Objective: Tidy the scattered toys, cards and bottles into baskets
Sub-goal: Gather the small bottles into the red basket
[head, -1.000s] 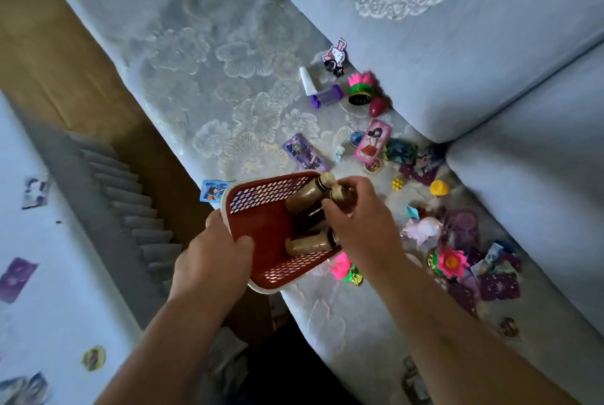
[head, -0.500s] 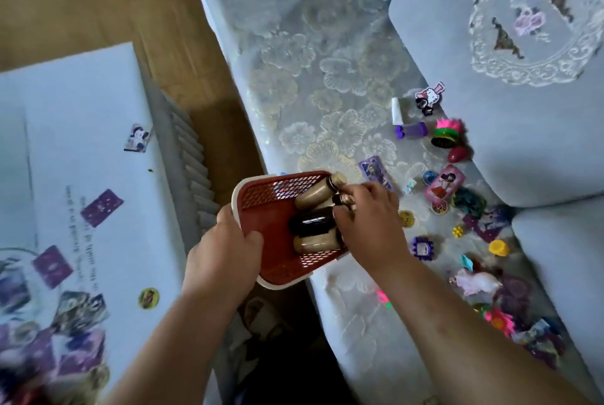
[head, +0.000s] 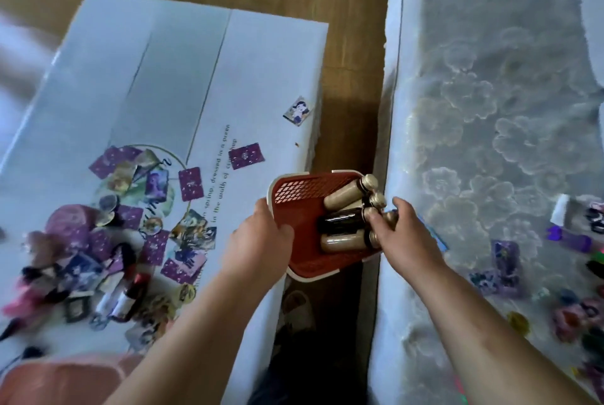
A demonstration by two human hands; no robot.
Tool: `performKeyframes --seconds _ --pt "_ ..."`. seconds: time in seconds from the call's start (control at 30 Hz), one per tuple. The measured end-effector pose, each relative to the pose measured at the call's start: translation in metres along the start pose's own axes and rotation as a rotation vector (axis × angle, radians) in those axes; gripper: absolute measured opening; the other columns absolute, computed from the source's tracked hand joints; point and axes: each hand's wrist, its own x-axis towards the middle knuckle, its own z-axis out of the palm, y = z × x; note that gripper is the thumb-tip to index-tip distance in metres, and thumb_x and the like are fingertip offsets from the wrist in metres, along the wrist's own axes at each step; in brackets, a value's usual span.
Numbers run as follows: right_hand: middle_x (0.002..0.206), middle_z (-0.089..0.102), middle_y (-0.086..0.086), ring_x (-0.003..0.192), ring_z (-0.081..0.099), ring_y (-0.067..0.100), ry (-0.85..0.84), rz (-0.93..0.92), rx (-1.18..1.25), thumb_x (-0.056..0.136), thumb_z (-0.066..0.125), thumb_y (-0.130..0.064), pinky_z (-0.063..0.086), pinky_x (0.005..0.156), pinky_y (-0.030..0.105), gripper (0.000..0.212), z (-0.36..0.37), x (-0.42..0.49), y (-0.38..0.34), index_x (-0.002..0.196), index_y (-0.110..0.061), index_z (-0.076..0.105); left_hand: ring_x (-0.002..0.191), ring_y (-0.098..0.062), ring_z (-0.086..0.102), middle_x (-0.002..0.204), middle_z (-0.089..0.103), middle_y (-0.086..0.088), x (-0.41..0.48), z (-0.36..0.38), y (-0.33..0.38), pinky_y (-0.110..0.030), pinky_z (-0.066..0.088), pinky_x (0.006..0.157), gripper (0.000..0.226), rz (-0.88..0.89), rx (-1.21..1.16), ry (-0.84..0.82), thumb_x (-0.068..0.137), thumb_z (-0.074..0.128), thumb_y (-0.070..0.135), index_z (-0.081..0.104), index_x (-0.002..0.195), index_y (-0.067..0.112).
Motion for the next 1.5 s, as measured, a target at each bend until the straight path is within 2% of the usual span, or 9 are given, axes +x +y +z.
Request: performKeyframes --seconds 0.23,0.33,0.67,0.8,0.97,1.03,1.13,1.33,1.5 --pt "0.14 0.049 0.009 0.127 0.047 0.029 -0.178 -0.164 -0.153 0.094 0.05 -0.046 0.039 0.097 0.035 0.058 0.058 0.014 -0.077 0.142 -0.017 0.039 0.087 -0.032 0.056 0.103 0.063 -0.009 0.013 -0.035 -0.082 -0.035 0.04 0.073 0.02 -0.21 -0.134 0.064 0.09 0.045 0.023 0.039 0.109 0.019" --pt "0.136 0.052 0.007 0.122 0.051 0.028 -0.263 -0.251 -0.224 0.095 0.047 -0.045 0.041 0.091 0.034 0.053 0.088 0.01 -0.11 0.14 -0.018 0.042 0.095 -0.034 0.06 0.107 0.064 -0.01 0.008 -0.048 -0.121 -0.036 0.04 0.072 0.03 -0.298 -0.187 0.097 0.09 0.045 0.023 0.042 0.119 0.017" --pt "0.132 0.055 0.008 0.119 0.052 0.026 -0.5 -0.439 -0.407 0.093 0.049 -0.049 0.039 0.094 0.034 0.054 0.19 -0.02 -0.182 0.136 -0.016 0.042 0.101 -0.037 0.059 0.108 0.065 -0.012 -0.039 -0.053 -0.232 -0.039 0.047 0.082 0.032 -0.65 -0.447 0.195 0.086 0.048 0.023 0.044 0.118 0.019" --pt "0.113 0.059 -0.001 0.103 0.056 0.02 -0.62 -0.525 -0.442 0.097 0.039 -0.051 0.042 0.071 0.024 0.044 0.228 -0.036 -0.207 0.124 -0.017 0.05 0.105 -0.038 0.059 0.112 0.064 -0.014 -0.064 -0.049 -0.258 -0.038 0.046 0.083 0.03 -0.794 -0.544 0.27 0.088 0.05 0.023 0.045 0.117 0.016" --pt "0.096 0.064 0.003 0.094 0.061 0.028 -0.696 -0.538 -0.394 0.083 0.03 -0.072 0.051 0.084 0.05 0.059 0.284 -0.029 -0.231 0.097 -0.021 0.057 0.097 -0.034 0.061 0.105 0.068 -0.007 -0.096 -0.035 -0.282 -0.041 0.05 0.086 0.039 -0.938 -0.711 0.404 0.074 0.048 0.03 0.052 0.112 0.024" --pt "0.091 0.065 0.008 0.089 0.062 0.031 -0.725 -0.581 -0.484 0.086 0.035 -0.065 0.052 0.081 0.053 0.054 0.304 -0.023 -0.234 0.092 -0.017 0.059 0.096 -0.031 0.061 0.1 0.068 -0.004 -0.109 -0.031 -0.286 -0.041 0.049 0.086 0.036 -1.034 -0.793 0.474 0.074 0.05 0.029 0.053 0.11 0.025" --pt "0.088 0.066 0.004 0.083 0.062 0.027 -0.789 -0.701 -0.674 0.094 0.048 -0.044 0.053 0.07 0.038 0.036 0.325 -0.026 -0.239 0.1 -0.013 0.064 0.092 -0.031 0.064 0.094 0.07 -0.001 -0.123 -0.014 -0.296 -0.047 0.054 0.083 0.049 -1.135 -0.901 0.602 0.061 0.045 0.041 0.056 0.108 0.03" --pt "0.124 0.063 -0.001 0.105 0.061 0.019 -0.907 -0.985 -0.99 0.091 0.061 -0.033 0.043 0.078 0.026 0.037 0.37 -0.043 -0.224 0.126 -0.019 0.057 0.077 -0.044 0.064 0.079 0.065 -0.008 -0.143 0.03 -0.312 -0.061 0.054 0.067 0.041 -1.298 -1.102 0.852 0.058 0.052 0.034 0.059 0.095 0.019" --pt "0.114 0.059 0.002 0.097 0.059 0.022 -0.832 -1.106 -0.988 0.091 0.058 -0.023 0.043 0.074 0.029 0.032 0.409 -0.052 -0.215 0.123 -0.019 0.055 0.055 -0.03 0.055 0.059 0.056 -0.002 -0.154 0.027 -0.301 -0.04 0.052 0.057 0.015 -1.4 -1.123 1.005 0.067 0.054 0.021 0.052 0.076 0.009"
